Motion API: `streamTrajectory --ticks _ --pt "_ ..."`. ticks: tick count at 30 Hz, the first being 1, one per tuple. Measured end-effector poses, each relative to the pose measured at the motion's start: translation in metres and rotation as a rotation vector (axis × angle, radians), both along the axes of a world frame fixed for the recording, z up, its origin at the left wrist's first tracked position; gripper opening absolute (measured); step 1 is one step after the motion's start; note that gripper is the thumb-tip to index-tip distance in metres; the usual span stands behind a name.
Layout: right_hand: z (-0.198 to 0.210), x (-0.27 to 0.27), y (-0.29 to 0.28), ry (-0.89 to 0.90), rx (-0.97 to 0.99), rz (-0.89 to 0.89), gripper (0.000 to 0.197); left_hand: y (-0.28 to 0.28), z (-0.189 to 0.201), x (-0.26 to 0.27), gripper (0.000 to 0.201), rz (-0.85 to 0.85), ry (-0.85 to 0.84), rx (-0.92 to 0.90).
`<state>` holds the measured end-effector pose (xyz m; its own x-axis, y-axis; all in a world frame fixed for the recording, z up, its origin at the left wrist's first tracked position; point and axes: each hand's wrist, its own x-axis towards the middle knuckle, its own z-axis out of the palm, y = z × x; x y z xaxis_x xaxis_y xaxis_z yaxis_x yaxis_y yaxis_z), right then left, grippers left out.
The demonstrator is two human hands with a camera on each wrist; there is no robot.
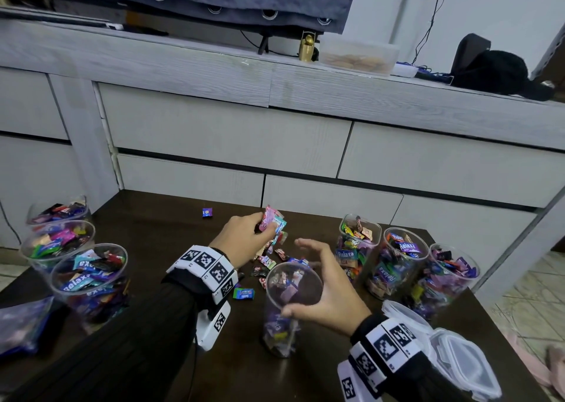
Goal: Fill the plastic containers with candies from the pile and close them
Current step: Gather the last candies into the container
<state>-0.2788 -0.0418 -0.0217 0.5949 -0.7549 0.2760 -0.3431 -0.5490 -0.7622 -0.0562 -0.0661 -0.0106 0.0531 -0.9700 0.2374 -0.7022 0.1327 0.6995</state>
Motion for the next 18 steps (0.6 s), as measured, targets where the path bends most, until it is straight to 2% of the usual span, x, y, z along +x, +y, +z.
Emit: streamTrajectory --ticks 3,6,9,11,13,15,18 --pt "-0.014 -0.009 -0.004 0.078 0.134 0.062 0.111 0.002 0.009 -0.010 0.025 -0.059 0.046 -0.044" --pt "-0.023 -0.009 -0.004 0.076 0.166 0.035 0.106 0.007 0.017 -0.022 0.027 -0.162 0.062 -0.055" --pt "-0.025 -0.007 -0.006 0.021 0.199 -0.005 0.099 0.016 0.024 -0.030 0.027 -0.290 0.003 -0.095" --pt "-0.025 -0.006 -0.009 -0.003 0.220 -0.017 0.098 0.021 0.026 -0.034 0.034 -0.377 -0.131 -0.124" --pt "-0.025 -0.005 -0.010 0.002 0.219 -0.022 0.102 0.024 0.025 -0.037 0.043 -0.434 -0.374 -0.161" --pt "-0.024 -0.004 -0.012 0.026 0.204 -0.029 0.102 0.025 0.024 -0.039 0.036 -0.486 -0.556 -0.173" --pt "-0.024 -0.003 -0.012 0.039 0.204 -0.040 0.102 0.022 0.023 -0.041 0.036 -0.500 -0.660 -0.168"
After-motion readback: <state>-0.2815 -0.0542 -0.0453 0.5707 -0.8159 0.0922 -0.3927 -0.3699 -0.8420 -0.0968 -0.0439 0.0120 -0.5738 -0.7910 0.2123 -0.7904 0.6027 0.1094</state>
